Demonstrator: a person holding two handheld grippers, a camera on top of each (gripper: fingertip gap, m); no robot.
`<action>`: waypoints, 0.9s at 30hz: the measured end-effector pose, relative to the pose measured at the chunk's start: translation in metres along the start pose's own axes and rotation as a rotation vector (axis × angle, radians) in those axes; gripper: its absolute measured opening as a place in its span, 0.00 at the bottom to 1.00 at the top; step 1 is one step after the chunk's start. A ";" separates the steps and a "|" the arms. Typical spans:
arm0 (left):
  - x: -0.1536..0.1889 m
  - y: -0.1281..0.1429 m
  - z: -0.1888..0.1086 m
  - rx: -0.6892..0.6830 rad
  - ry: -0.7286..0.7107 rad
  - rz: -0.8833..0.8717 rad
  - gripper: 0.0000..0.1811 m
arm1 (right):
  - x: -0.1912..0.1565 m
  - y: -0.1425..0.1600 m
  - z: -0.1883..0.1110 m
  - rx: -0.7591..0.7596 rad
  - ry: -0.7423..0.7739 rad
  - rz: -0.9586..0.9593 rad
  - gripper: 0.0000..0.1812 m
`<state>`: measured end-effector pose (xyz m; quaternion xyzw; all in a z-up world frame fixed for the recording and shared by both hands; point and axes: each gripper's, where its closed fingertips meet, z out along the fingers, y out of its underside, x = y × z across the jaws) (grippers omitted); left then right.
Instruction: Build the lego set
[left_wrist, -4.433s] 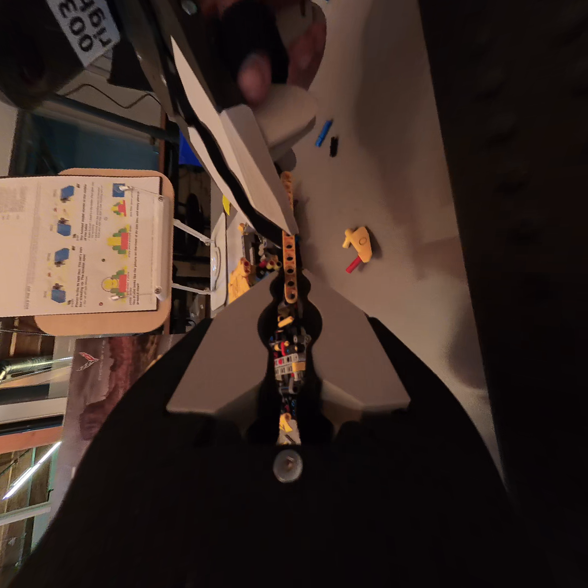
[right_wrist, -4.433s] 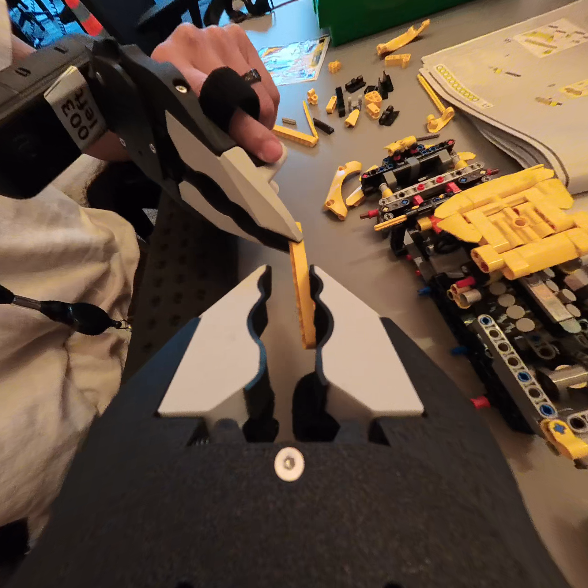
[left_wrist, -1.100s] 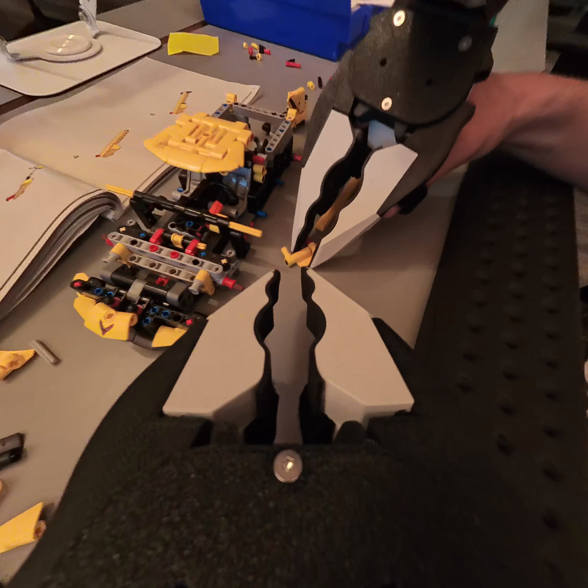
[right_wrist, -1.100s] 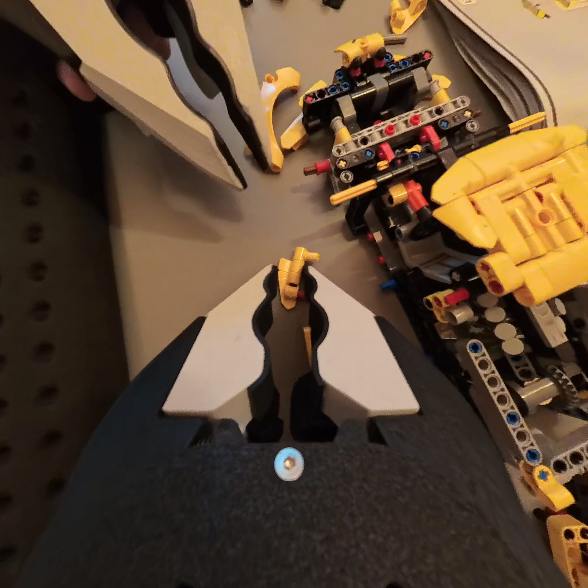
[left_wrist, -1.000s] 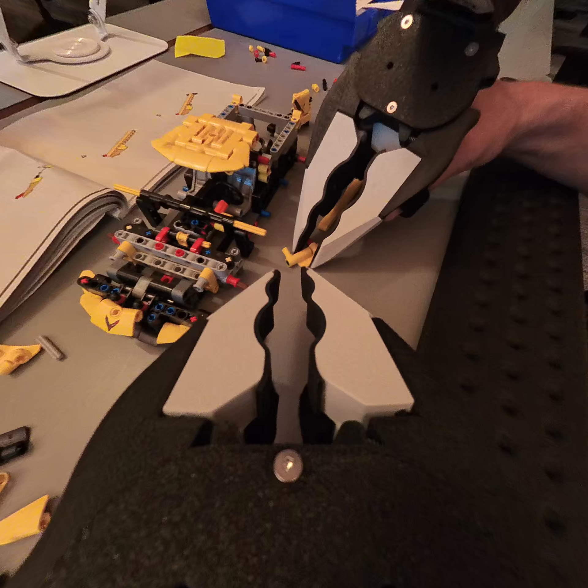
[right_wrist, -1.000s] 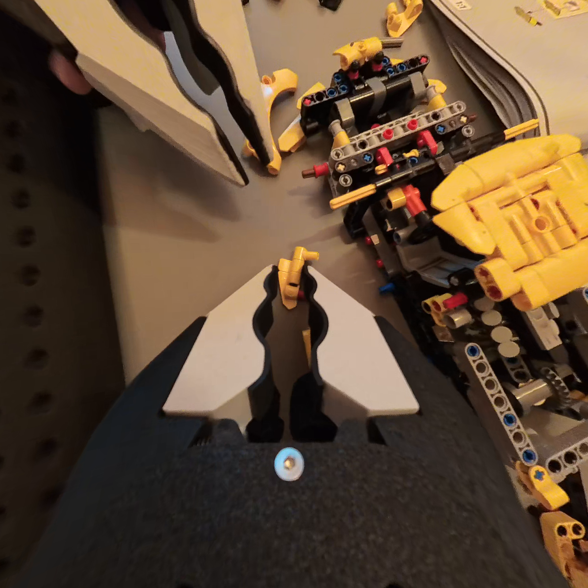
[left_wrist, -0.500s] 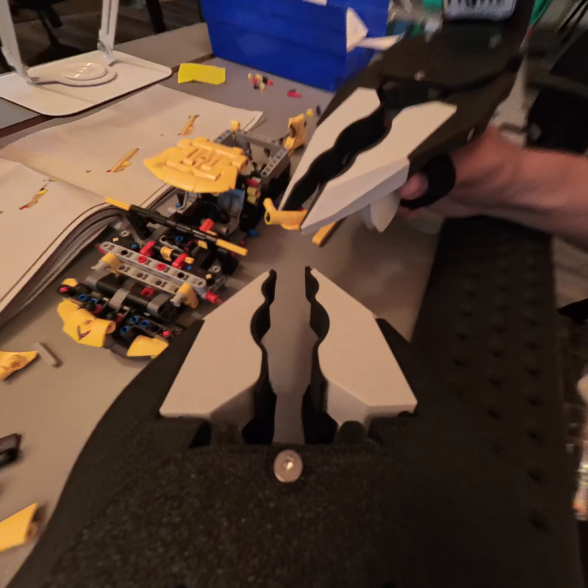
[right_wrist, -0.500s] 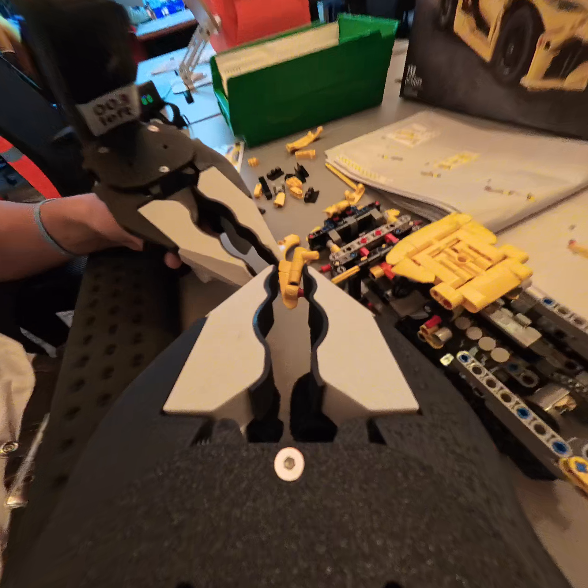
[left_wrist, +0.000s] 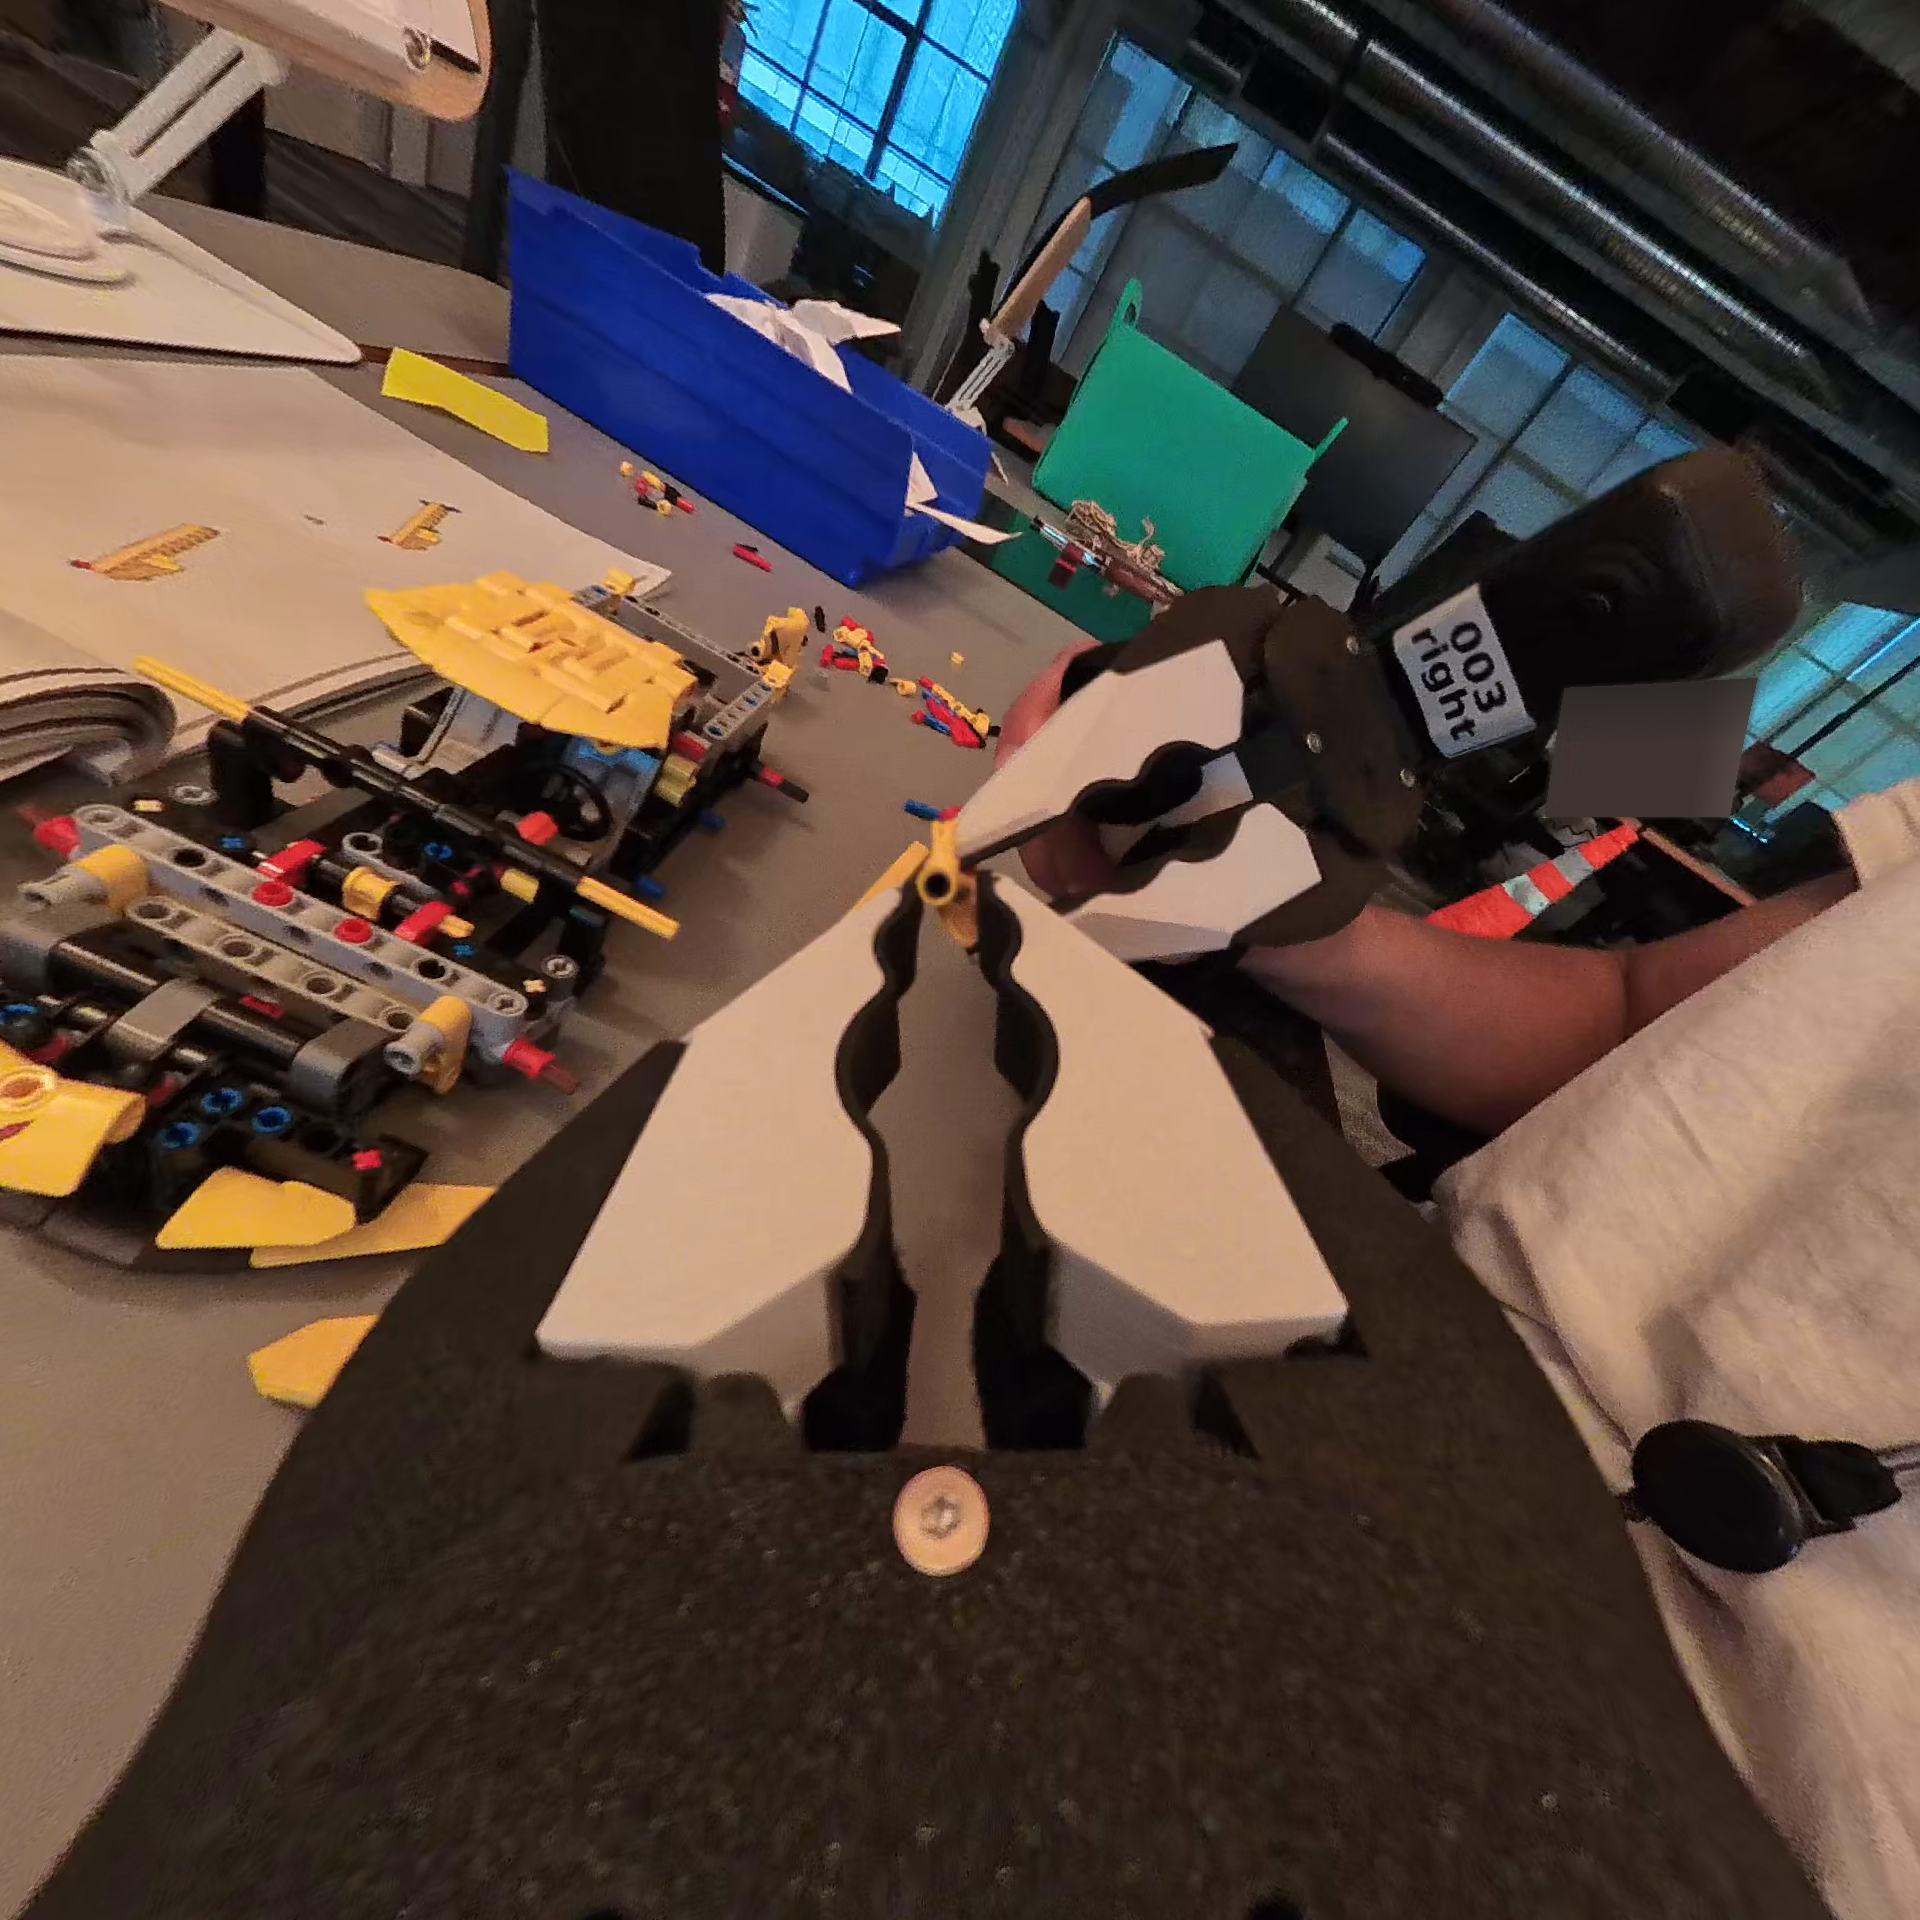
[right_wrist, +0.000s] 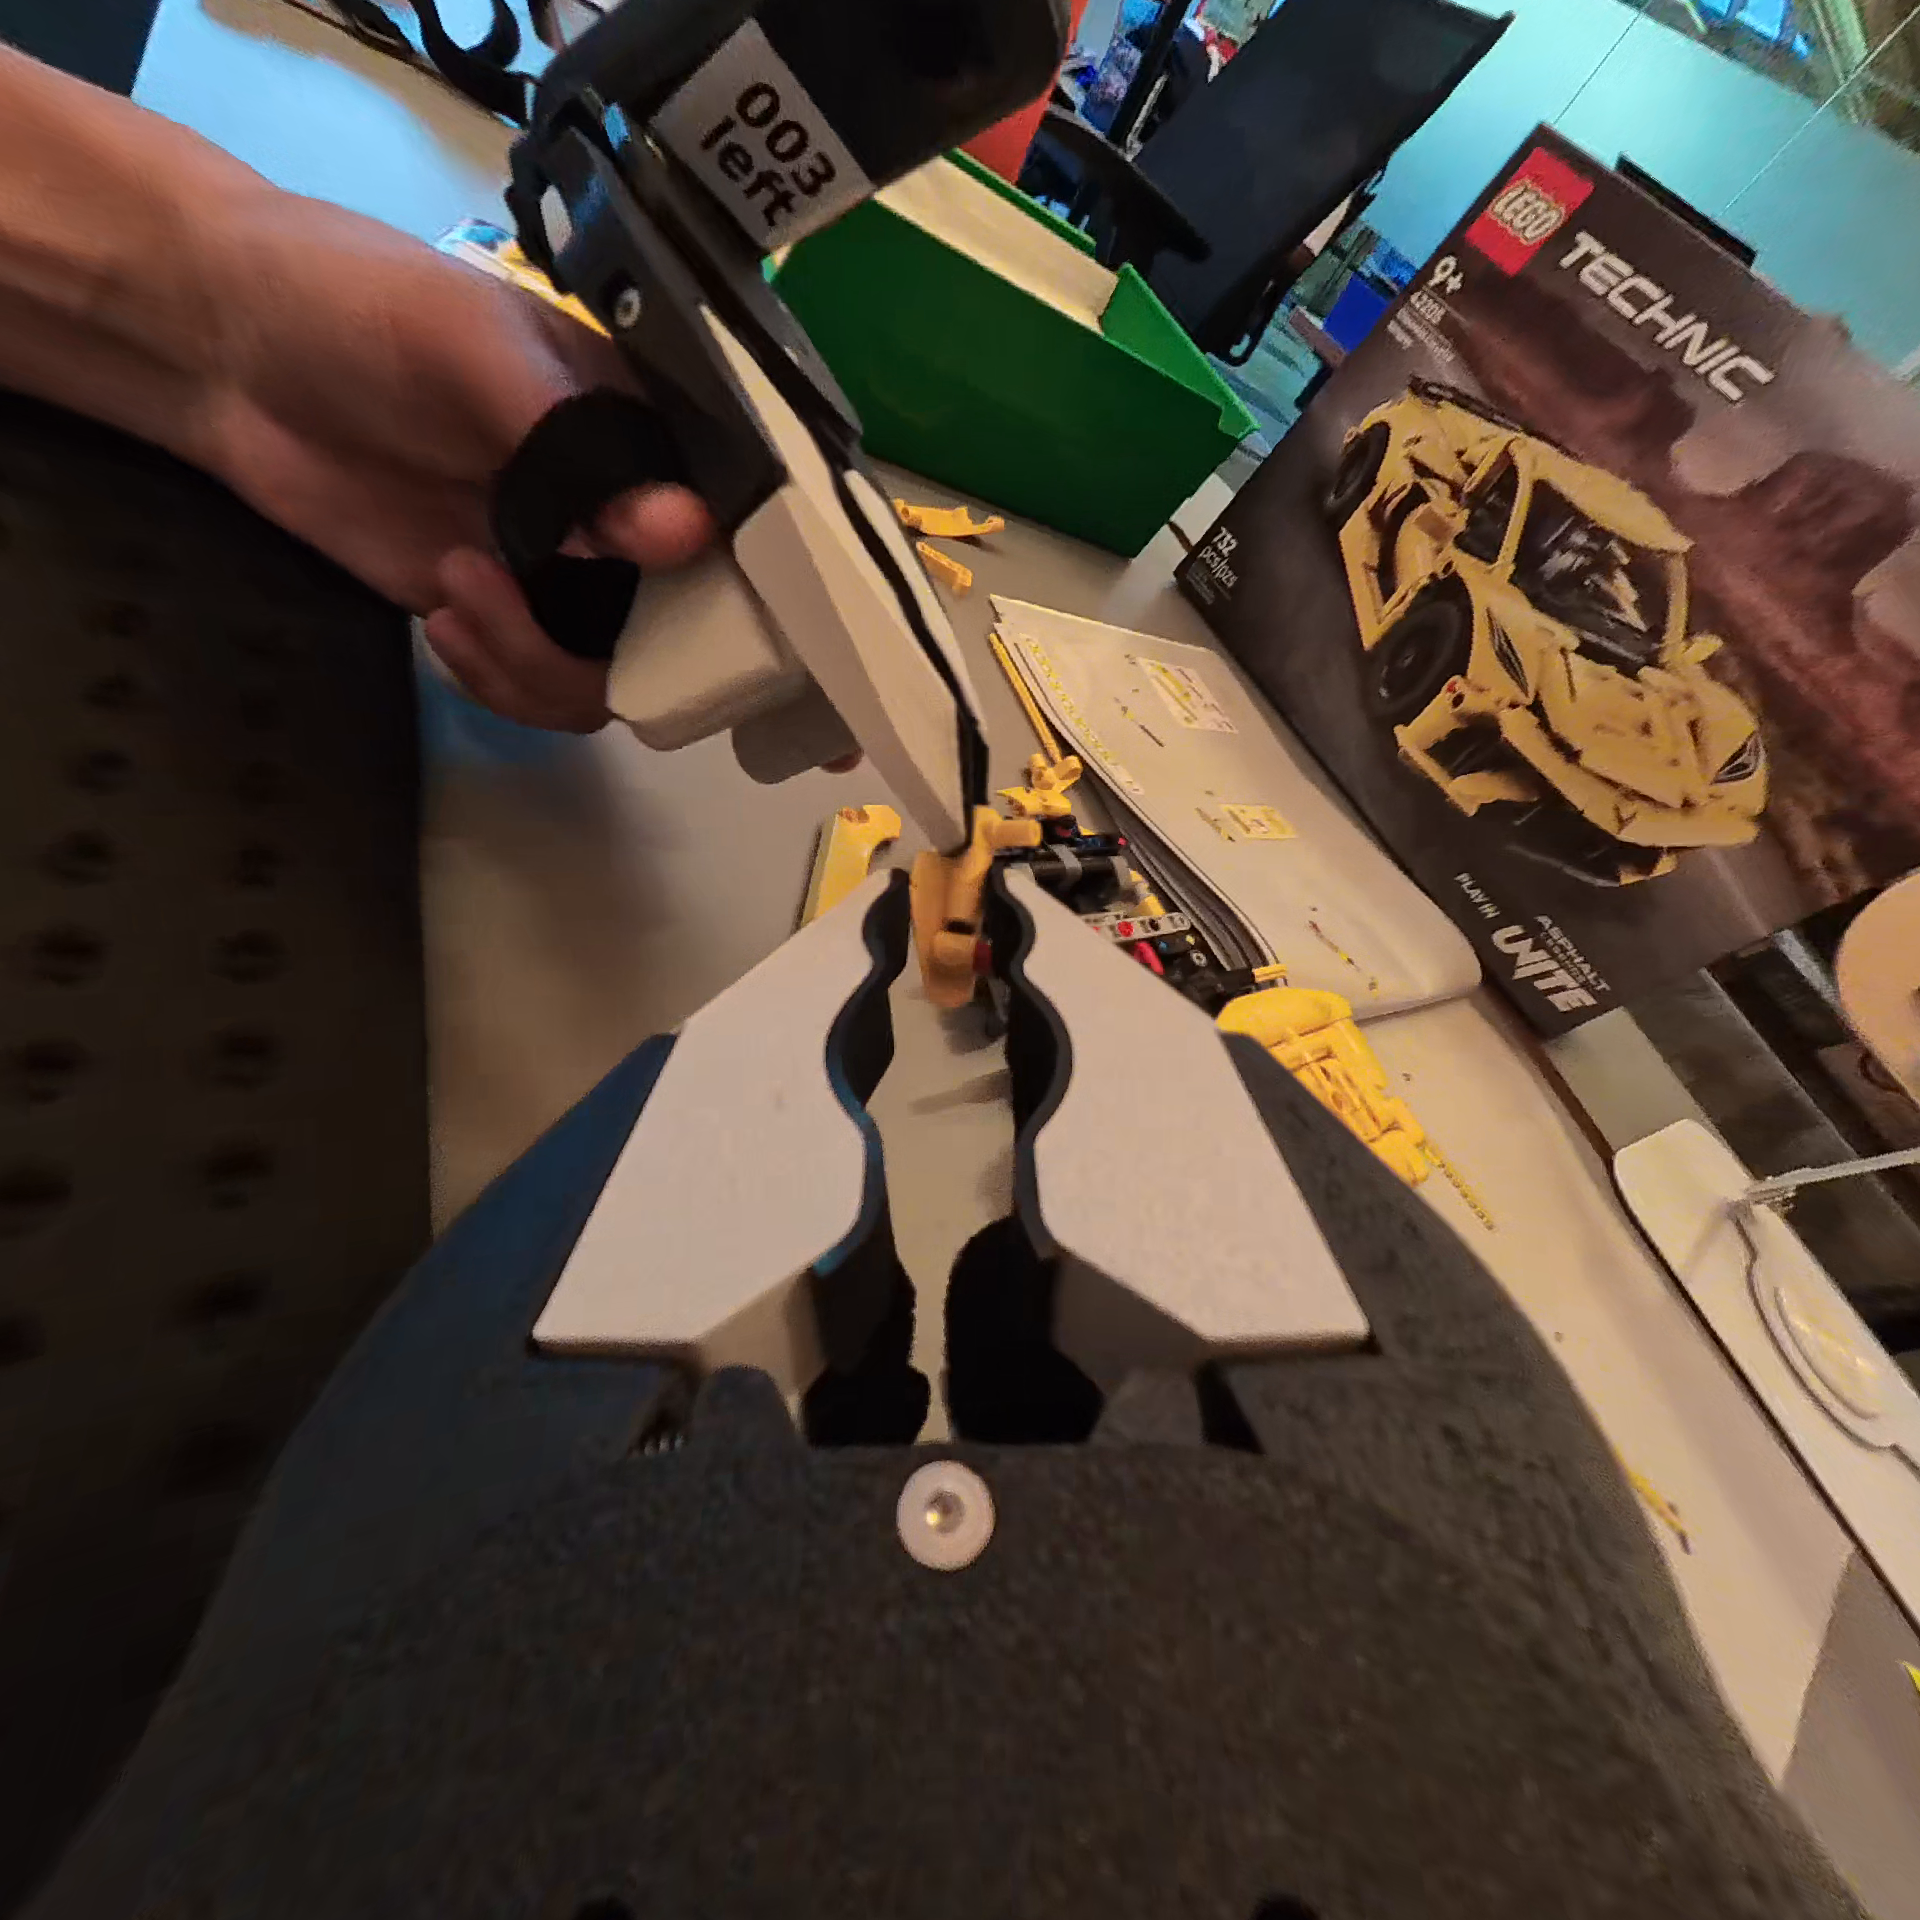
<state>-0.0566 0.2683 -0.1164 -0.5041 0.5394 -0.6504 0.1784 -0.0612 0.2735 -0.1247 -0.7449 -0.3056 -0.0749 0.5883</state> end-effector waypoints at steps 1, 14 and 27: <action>0.000 0.000 0.000 0.000 0.003 0.001 0.05 | -0.002 0.001 0.000 -0.003 -0.008 -0.010 0.08; -0.009 -0.002 0.001 0.023 -0.024 -0.108 0.04 | 0.005 0.007 0.007 -0.112 0.181 -0.294 0.08; 0.061 -0.031 -0.014 0.168 0.620 -0.497 0.19 | 0.012 -0.068 -0.040 0.533 -0.221 0.367 0.07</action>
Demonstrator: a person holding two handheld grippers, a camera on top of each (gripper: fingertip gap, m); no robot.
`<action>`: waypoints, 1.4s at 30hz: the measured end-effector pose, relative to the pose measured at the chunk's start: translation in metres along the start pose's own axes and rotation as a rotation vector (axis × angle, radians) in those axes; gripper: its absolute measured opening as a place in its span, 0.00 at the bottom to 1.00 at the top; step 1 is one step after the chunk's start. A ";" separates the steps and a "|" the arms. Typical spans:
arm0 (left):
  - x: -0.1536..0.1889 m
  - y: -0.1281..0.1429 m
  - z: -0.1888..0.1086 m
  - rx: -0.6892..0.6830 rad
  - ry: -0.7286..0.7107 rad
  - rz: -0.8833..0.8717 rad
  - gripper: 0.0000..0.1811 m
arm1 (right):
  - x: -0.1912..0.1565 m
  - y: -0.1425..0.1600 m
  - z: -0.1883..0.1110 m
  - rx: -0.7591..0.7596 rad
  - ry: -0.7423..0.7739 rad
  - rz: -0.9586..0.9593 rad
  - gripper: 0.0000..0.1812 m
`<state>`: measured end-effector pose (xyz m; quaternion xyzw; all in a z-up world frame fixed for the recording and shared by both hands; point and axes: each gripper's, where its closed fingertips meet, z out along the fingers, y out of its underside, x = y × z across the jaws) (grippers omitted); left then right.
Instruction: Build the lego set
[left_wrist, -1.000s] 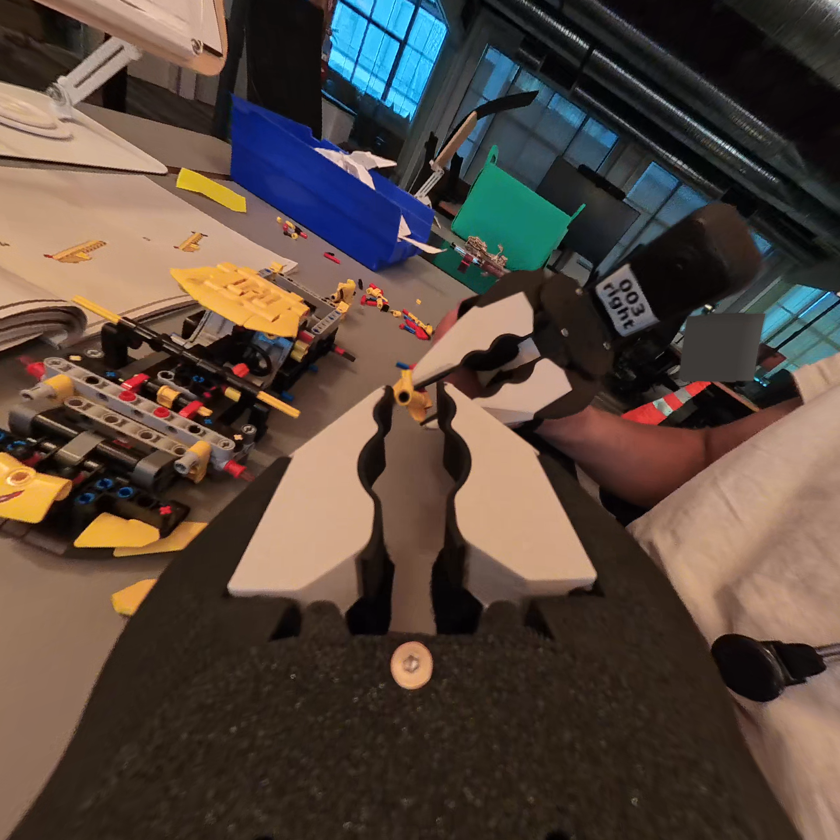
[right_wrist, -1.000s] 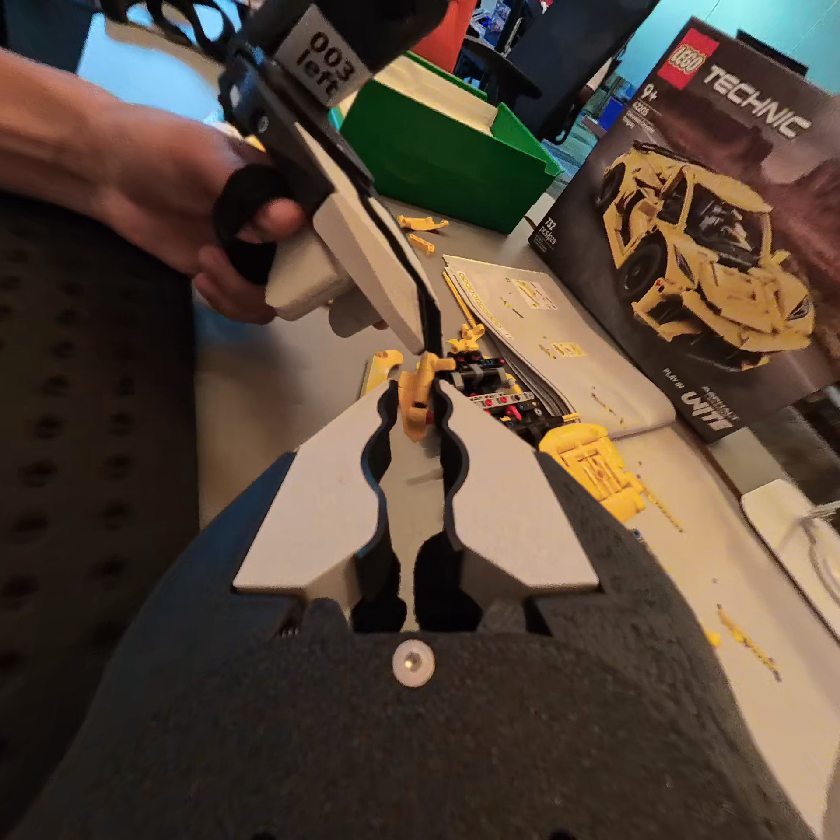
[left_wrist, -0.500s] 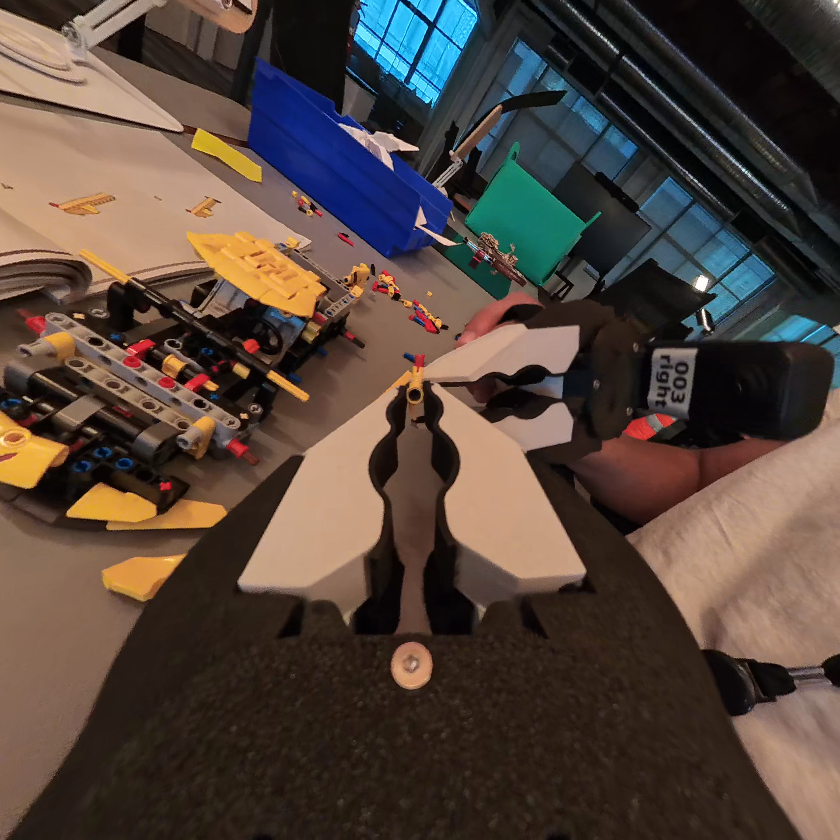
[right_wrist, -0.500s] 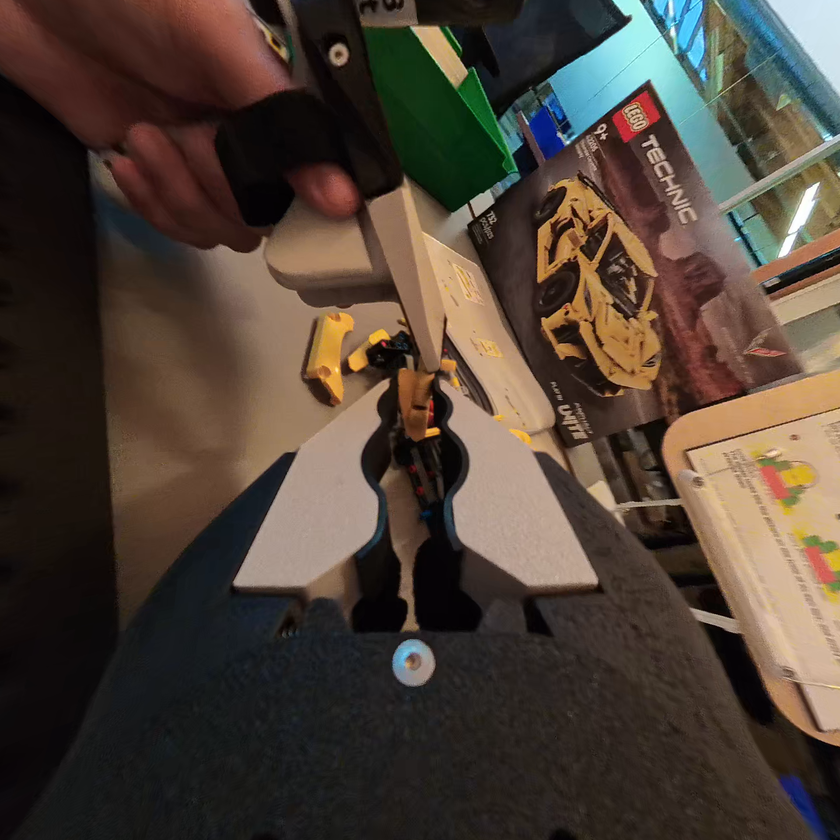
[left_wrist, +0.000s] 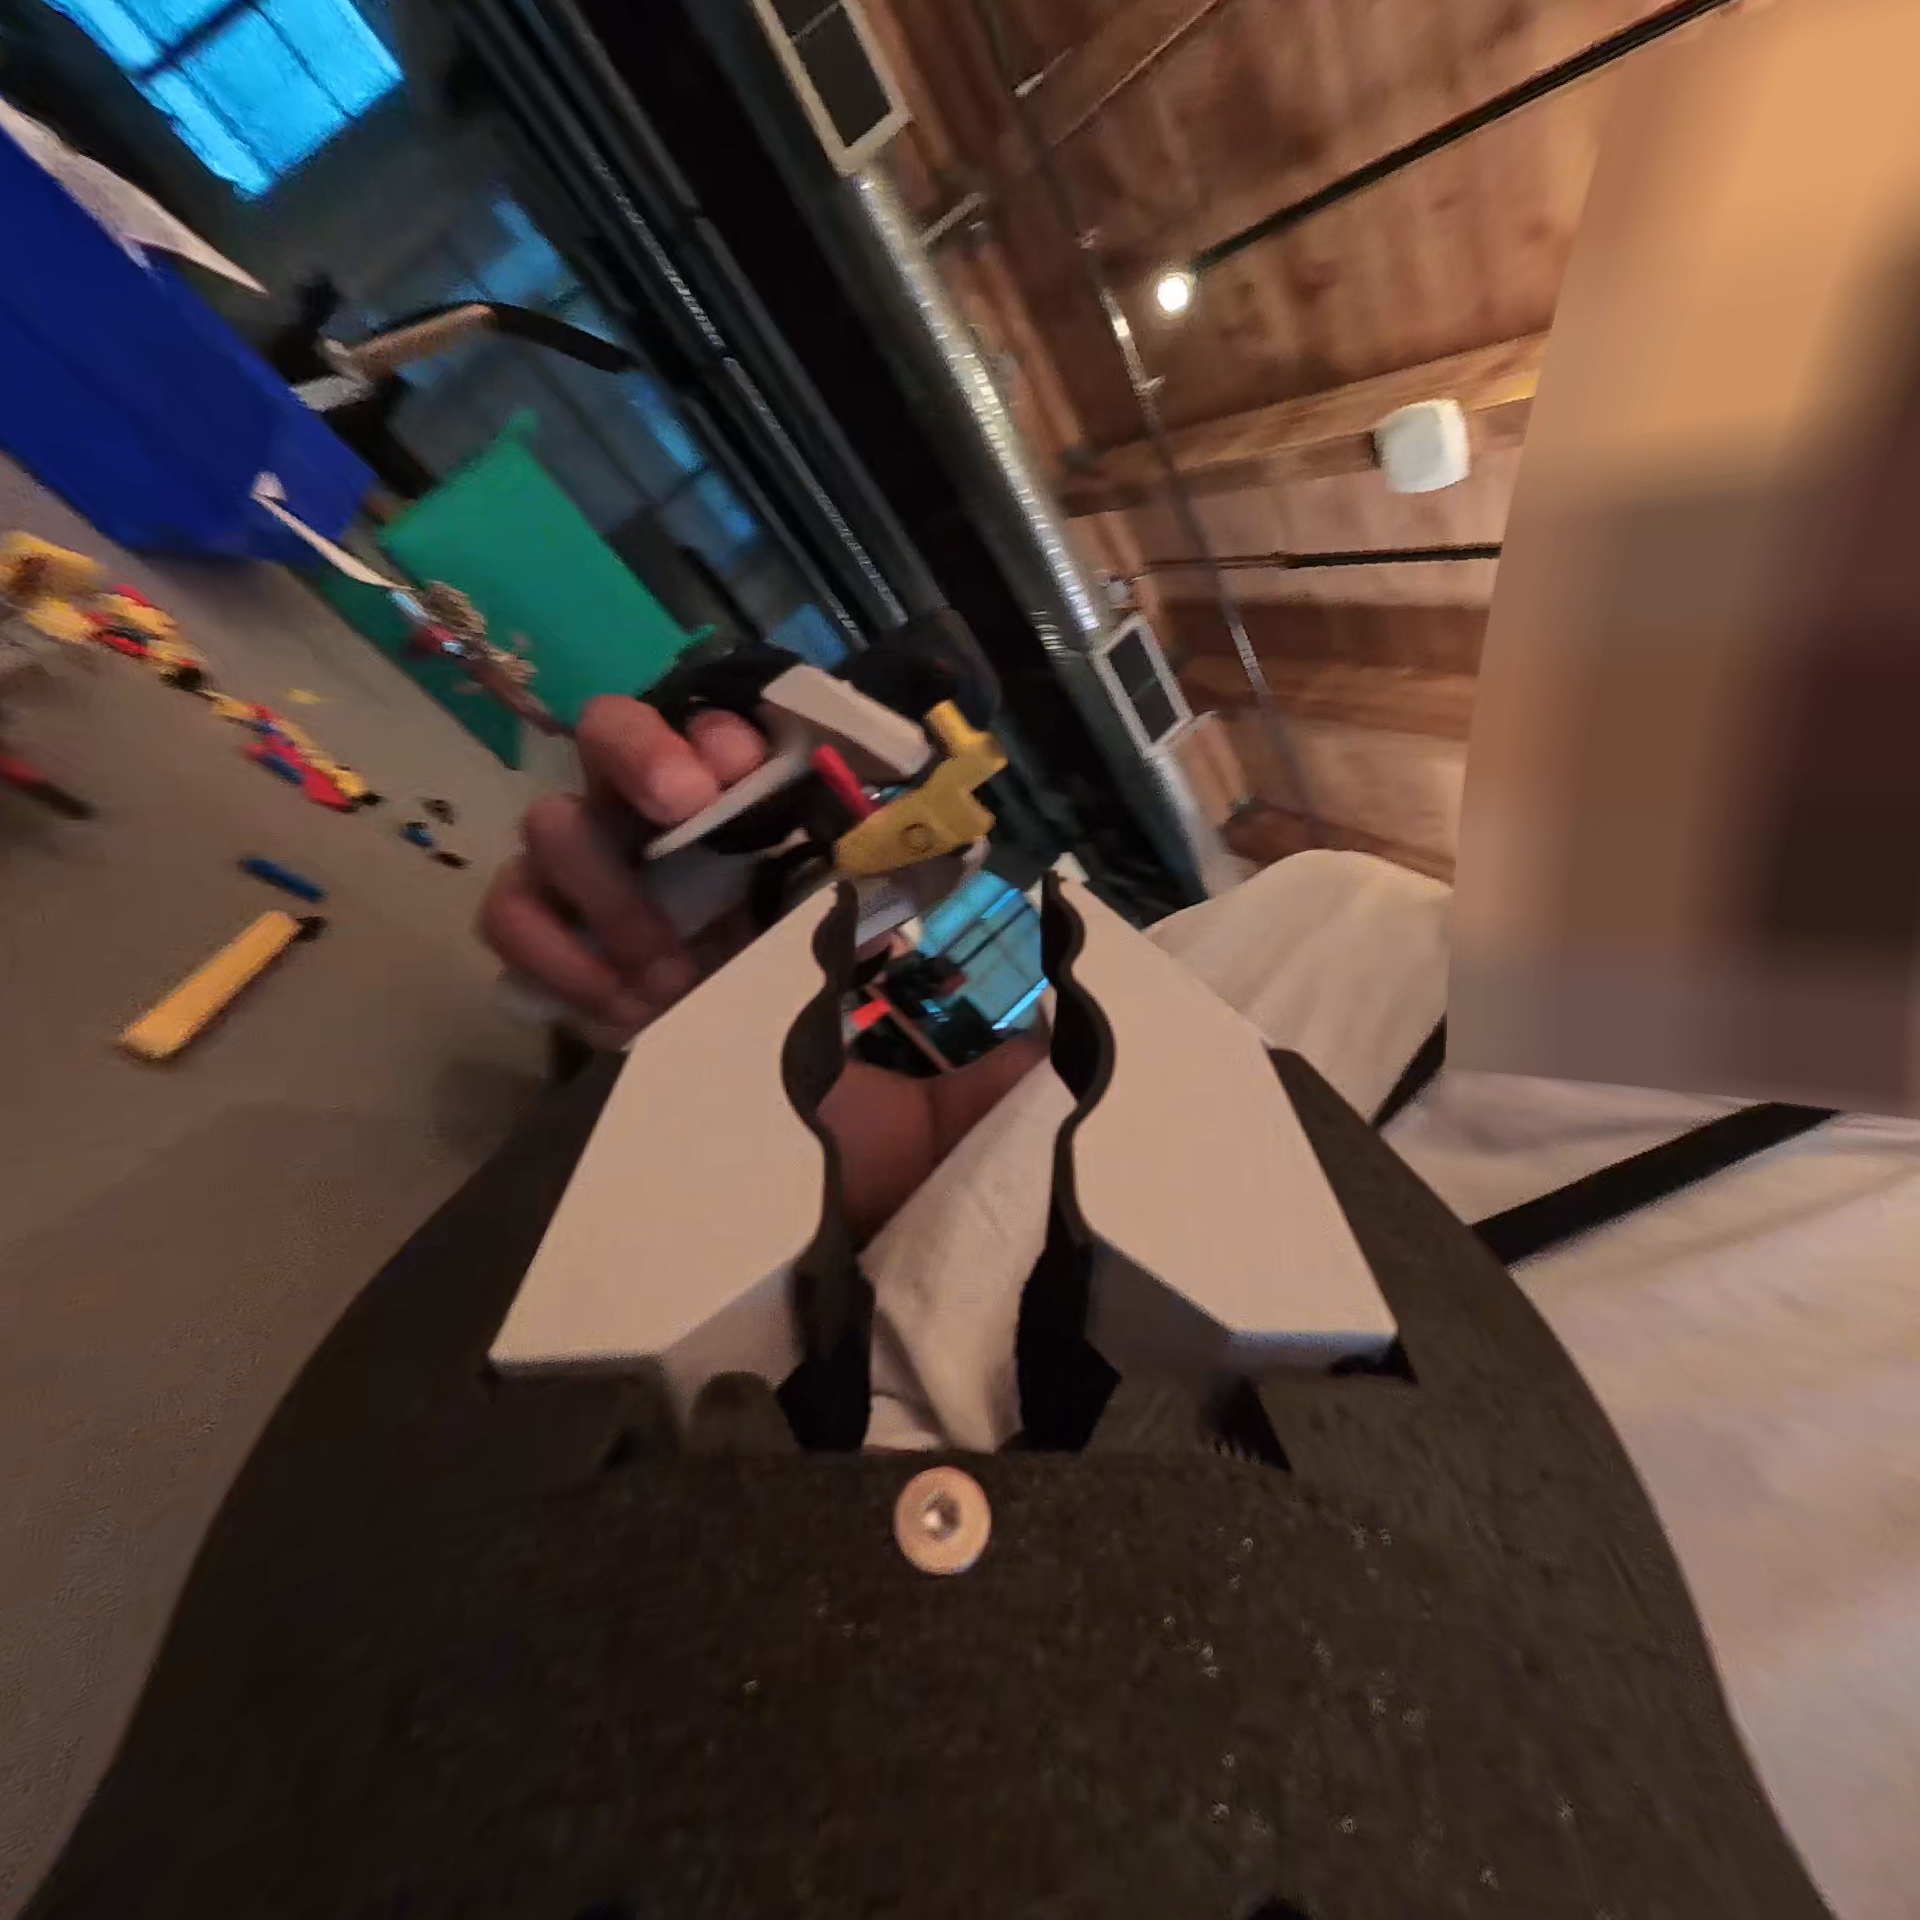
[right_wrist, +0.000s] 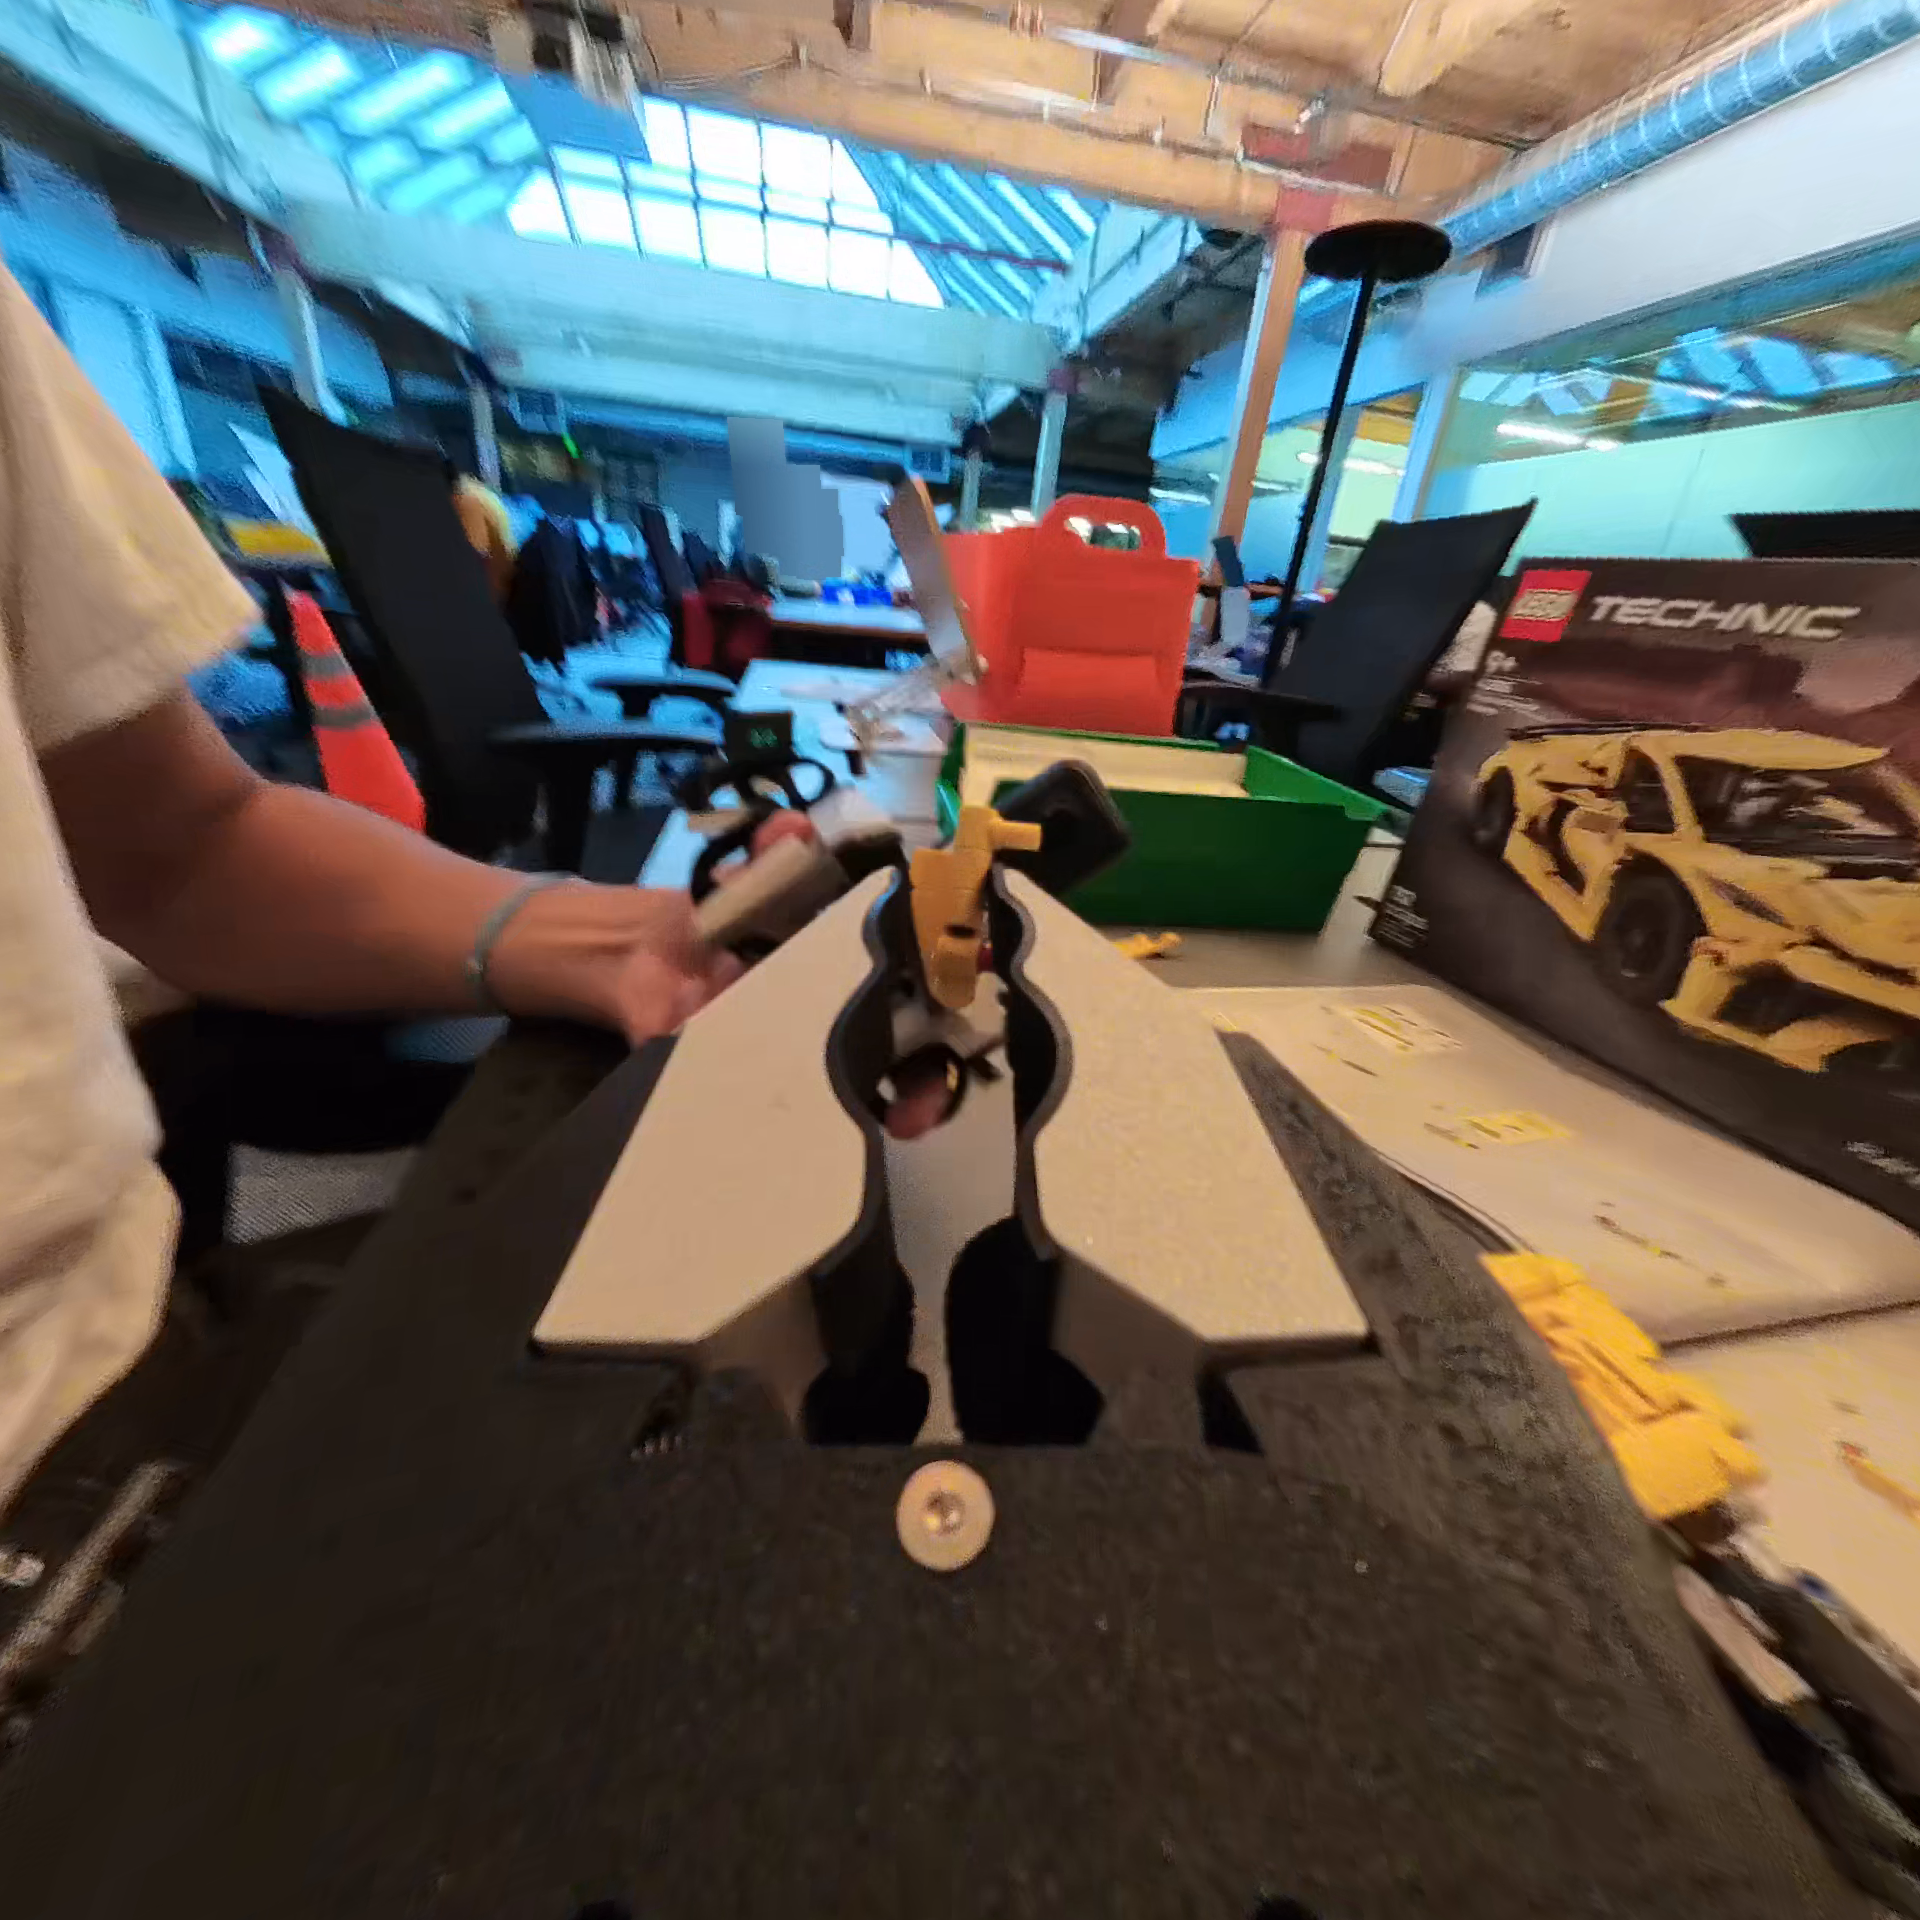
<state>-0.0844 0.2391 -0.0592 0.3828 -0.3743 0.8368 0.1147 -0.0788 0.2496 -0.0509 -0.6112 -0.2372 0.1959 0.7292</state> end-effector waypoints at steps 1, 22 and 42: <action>0.003 0.000 0.001 0.007 0.030 -0.024 0.20 | 0.000 0.006 0.001 -0.036 0.013 -0.043 0.07; 0.009 0.003 0.002 -0.004 0.148 -0.196 0.18 | -0.015 0.004 0.009 -0.038 0.022 -0.201 0.07; -0.045 -0.007 -0.018 -0.074 -0.471 0.384 0.02 | 0.020 0.051 0.003 -0.354 0.243 -0.446 0.07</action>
